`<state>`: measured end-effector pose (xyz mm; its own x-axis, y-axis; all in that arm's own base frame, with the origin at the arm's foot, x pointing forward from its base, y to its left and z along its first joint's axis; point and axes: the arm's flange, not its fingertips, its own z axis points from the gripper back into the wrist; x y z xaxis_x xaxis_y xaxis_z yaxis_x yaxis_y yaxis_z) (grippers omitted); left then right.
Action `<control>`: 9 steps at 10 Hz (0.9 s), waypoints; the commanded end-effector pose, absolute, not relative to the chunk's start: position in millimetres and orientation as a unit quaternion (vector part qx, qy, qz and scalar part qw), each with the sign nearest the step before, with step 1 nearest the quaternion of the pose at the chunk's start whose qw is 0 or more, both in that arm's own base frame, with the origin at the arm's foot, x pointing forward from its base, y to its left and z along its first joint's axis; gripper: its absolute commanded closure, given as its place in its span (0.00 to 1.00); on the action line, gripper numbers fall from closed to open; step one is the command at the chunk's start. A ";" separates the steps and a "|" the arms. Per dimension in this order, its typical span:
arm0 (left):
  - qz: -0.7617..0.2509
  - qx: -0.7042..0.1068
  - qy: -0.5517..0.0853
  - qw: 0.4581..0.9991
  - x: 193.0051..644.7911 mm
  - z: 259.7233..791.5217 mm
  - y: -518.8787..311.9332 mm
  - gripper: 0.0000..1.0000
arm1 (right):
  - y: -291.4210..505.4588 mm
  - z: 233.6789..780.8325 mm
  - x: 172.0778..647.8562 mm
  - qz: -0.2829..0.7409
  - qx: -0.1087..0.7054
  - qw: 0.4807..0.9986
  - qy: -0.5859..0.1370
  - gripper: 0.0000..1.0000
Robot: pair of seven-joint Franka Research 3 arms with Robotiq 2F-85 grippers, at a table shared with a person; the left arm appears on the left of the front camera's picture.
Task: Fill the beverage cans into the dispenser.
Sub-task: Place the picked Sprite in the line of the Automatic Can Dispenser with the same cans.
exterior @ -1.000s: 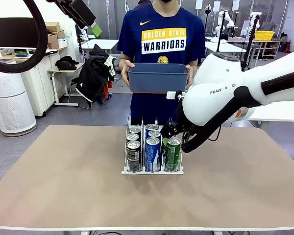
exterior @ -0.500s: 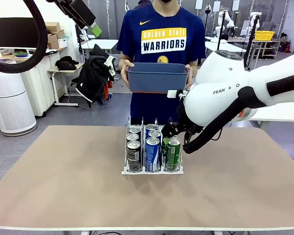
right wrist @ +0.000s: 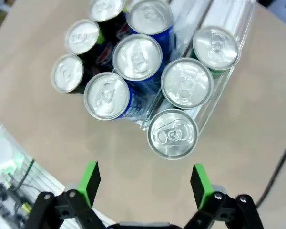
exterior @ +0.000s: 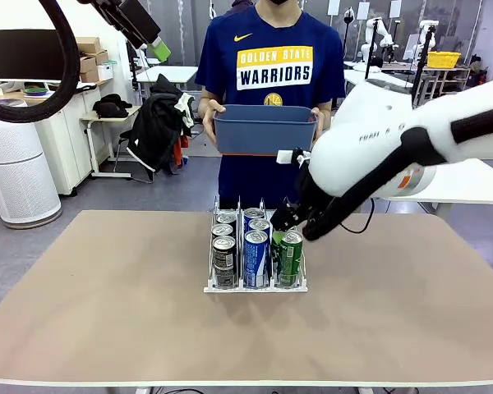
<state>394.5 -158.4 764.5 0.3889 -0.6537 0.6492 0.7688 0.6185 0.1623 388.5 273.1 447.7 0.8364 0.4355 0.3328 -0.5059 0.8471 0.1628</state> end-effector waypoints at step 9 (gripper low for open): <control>-0.428 -0.083 -0.349 0.829 393.3 764.0 -156.6 0.00 | 172.5 673.6 439.0 0.309 0.181 0.900 -0.248 0.00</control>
